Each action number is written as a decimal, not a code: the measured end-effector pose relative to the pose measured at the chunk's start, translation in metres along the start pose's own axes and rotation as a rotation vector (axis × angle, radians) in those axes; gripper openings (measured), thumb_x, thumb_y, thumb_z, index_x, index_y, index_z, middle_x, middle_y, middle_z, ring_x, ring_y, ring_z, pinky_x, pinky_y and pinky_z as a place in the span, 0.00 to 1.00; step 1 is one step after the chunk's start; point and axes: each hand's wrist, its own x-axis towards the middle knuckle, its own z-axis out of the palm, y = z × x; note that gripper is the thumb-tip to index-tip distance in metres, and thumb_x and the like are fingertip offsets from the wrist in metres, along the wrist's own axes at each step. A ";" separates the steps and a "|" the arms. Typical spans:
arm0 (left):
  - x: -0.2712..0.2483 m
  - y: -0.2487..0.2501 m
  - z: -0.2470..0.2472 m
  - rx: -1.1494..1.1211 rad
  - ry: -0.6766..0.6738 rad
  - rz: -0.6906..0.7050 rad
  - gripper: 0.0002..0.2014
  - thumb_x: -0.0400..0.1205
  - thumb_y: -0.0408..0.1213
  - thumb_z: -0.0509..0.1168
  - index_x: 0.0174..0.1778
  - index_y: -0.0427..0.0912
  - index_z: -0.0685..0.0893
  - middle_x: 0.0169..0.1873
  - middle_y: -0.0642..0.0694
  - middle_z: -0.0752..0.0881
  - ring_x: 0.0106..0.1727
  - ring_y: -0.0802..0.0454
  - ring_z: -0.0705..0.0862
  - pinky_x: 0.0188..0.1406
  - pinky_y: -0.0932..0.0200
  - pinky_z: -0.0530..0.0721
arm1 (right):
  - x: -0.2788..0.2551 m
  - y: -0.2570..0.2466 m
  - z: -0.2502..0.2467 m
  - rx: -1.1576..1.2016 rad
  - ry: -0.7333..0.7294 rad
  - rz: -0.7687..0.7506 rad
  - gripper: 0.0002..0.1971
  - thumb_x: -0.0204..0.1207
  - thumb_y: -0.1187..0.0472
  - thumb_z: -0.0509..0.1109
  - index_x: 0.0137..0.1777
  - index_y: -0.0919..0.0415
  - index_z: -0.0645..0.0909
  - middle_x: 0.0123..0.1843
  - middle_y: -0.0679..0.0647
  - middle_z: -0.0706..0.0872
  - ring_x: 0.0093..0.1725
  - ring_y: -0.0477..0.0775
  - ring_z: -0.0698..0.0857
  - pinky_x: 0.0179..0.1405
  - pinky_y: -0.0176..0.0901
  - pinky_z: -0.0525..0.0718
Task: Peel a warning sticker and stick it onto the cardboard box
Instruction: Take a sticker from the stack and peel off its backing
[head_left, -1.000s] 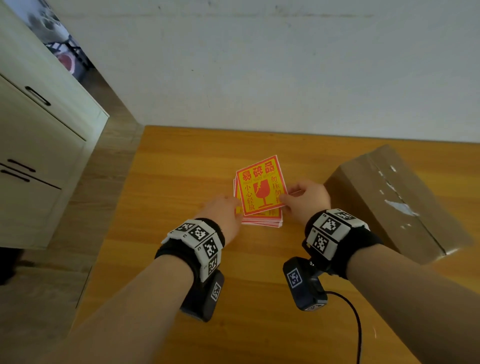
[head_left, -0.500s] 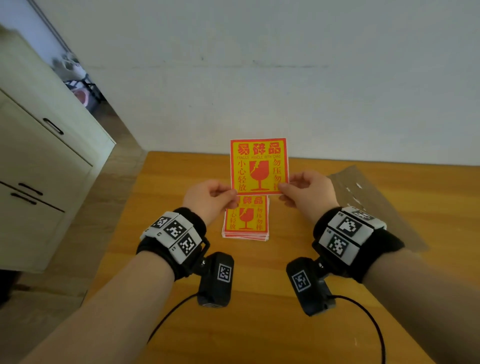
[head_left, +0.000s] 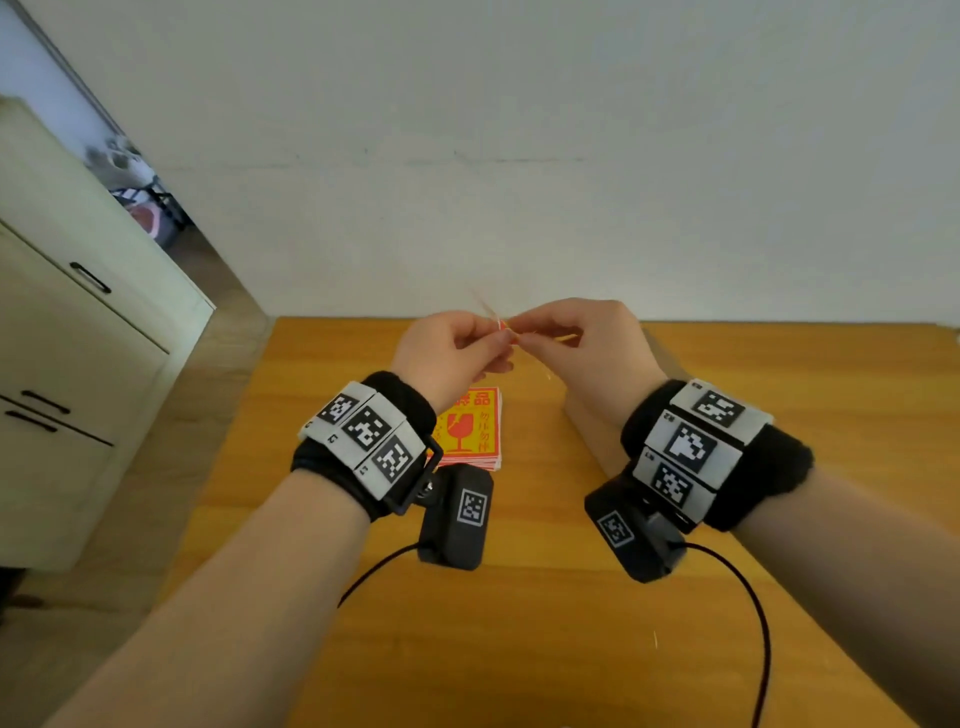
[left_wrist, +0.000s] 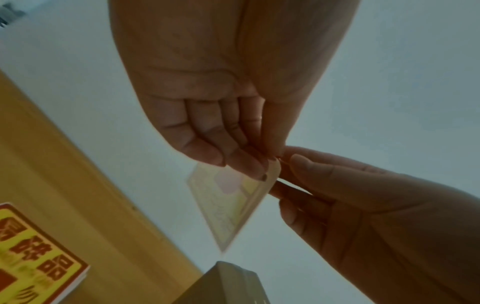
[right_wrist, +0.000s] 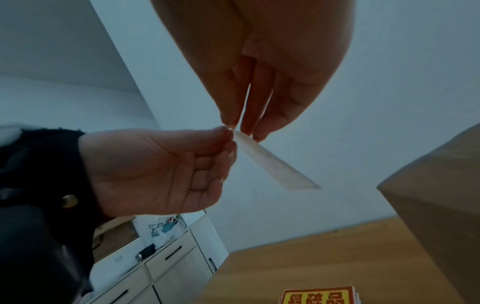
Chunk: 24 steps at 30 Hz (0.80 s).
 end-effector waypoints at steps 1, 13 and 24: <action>-0.001 0.002 0.003 -0.001 -0.009 0.007 0.07 0.82 0.39 0.64 0.38 0.49 0.82 0.33 0.57 0.86 0.25 0.76 0.85 0.30 0.76 0.82 | -0.002 0.001 -0.003 0.014 0.003 -0.003 0.11 0.76 0.62 0.70 0.56 0.59 0.89 0.48 0.49 0.89 0.48 0.42 0.83 0.45 0.20 0.76; -0.011 0.017 0.021 -0.028 -0.053 0.040 0.07 0.82 0.37 0.64 0.38 0.48 0.83 0.35 0.55 0.87 0.30 0.74 0.86 0.35 0.76 0.83 | -0.017 0.012 -0.018 0.143 0.082 0.041 0.09 0.74 0.64 0.72 0.53 0.58 0.90 0.37 0.36 0.84 0.39 0.34 0.83 0.45 0.24 0.81; -0.016 0.017 0.030 0.016 -0.013 0.072 0.08 0.81 0.31 0.64 0.53 0.37 0.86 0.36 0.55 0.87 0.32 0.73 0.86 0.37 0.81 0.83 | -0.024 0.018 -0.020 0.177 0.127 0.059 0.10 0.75 0.67 0.71 0.53 0.62 0.90 0.44 0.51 0.89 0.48 0.49 0.88 0.53 0.33 0.84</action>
